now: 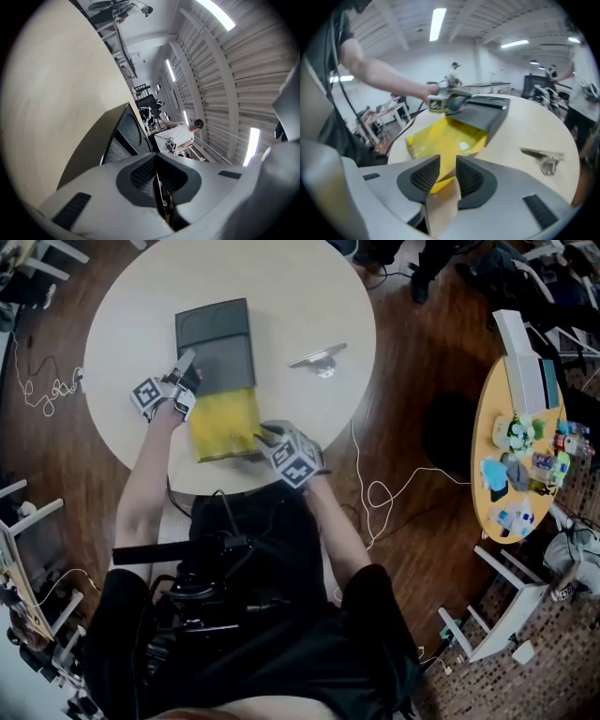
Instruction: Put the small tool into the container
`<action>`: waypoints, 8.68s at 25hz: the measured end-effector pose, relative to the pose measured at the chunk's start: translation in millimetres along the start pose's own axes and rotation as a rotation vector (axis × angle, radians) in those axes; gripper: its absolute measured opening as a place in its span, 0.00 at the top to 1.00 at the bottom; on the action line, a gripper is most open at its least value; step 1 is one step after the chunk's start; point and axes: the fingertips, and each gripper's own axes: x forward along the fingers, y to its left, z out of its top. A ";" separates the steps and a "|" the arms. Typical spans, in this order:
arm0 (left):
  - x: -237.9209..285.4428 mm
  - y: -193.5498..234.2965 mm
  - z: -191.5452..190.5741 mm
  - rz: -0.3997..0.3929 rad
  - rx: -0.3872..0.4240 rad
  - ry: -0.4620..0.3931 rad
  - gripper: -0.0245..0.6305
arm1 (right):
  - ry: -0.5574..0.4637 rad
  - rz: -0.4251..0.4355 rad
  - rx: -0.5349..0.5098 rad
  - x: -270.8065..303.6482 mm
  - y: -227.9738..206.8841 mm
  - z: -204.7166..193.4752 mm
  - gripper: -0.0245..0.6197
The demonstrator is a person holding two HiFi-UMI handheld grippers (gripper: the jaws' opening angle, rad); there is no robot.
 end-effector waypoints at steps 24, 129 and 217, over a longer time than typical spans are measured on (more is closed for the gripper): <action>-156.3 -54.6 -45.4 -0.121 -0.016 -0.193 0.94 | -0.713 -0.322 1.411 -68.3 -260.0 -53.2 0.78; -206.5 -35.7 -46.7 -0.199 -0.132 -0.278 0.96 | -0.348 0.319 0.998 5.6 5.1 90.2 0.96; -183.0 -25.8 -46.4 -0.146 -0.085 -0.158 0.96 | -0.053 0.307 0.660 36.6 49.7 44.2 0.71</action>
